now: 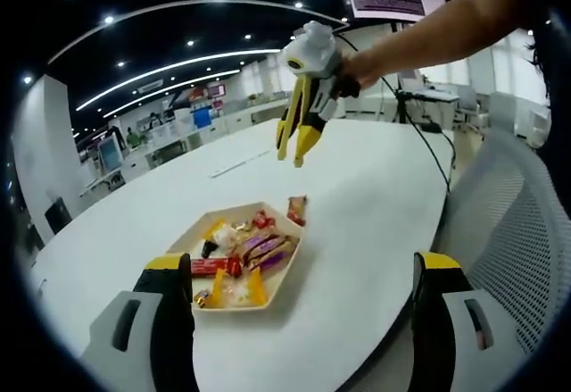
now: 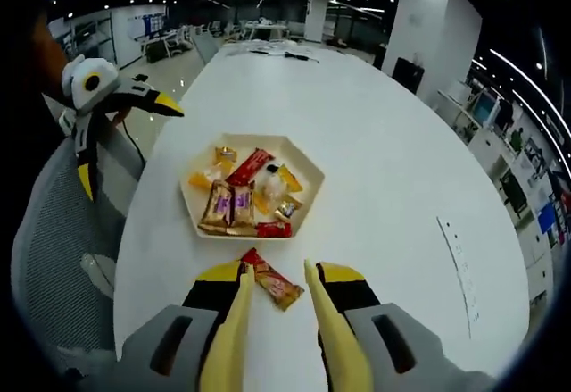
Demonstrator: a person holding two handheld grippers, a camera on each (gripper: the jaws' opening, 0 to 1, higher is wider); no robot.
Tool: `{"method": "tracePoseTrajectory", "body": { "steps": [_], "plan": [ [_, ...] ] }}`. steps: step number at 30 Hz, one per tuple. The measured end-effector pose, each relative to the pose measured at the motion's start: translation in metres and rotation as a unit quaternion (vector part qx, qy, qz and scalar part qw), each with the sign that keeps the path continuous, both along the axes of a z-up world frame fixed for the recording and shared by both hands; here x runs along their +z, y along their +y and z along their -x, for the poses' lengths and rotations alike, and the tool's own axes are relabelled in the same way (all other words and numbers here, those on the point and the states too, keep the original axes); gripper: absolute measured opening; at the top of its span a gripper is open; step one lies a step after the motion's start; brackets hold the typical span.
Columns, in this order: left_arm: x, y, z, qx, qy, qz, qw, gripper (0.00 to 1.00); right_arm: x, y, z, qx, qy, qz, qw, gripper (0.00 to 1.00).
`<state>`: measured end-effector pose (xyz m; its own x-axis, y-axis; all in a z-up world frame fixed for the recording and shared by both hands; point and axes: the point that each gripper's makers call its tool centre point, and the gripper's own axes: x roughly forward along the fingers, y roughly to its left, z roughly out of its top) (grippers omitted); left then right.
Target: Place the target food into the container with the food tongs after gripping and lifting it, then release it inside without dropping or visibly crushing the food.
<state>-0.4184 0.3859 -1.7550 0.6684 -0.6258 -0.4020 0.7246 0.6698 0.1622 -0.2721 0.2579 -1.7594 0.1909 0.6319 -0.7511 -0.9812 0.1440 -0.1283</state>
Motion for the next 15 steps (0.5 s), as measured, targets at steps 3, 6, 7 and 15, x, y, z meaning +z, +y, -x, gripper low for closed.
{"method": "tracePoseTrajectory", "body": {
  "steps": [3, 6, 7, 15],
  "plan": [
    [-0.001, 0.001, 0.000, 0.002, 0.001, -0.002, 1.0000, 0.99, -0.012, 0.001, 0.000, 0.008, 0.010, 0.004, 0.9999, 0.30],
    [0.000, 0.002, -0.001, 0.007, 0.001, -0.003, 1.0000, 0.99, -0.022, 0.004, 0.000, 0.021, 0.018, 0.007, 0.9996, 0.30],
    [-0.001, 0.003, -0.001, 0.008, 0.002, -0.003, 1.0000, 0.99, -0.026, 0.004, -0.001, 0.026, 0.018, 0.012, 0.9994, 0.30],
    [-0.004, 0.003, -0.001, 0.011, 0.009, -0.009, 0.9999, 0.99, -0.055, 0.009, -0.008, 0.041, 0.038, 0.031, 0.9980, 0.30]
  ]
}}
